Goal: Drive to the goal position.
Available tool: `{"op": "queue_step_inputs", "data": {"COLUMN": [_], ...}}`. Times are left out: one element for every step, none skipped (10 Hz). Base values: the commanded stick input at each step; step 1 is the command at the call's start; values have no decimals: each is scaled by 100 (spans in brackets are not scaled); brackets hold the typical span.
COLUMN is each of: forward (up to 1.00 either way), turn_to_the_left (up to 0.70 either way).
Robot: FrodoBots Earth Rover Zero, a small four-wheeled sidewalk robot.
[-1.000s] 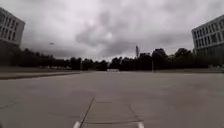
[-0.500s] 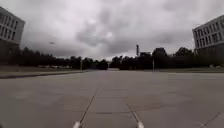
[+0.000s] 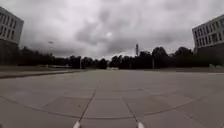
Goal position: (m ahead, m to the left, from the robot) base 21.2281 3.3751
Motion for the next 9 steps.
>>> {"op": "queue_step_inputs", "data": {"forward": [100, 100, 100, 100, 100, 100, 100, 100, 100], "turn_to_the_left": [0, 0, 0, 0, 0, 0, 0, 0, 0]}}
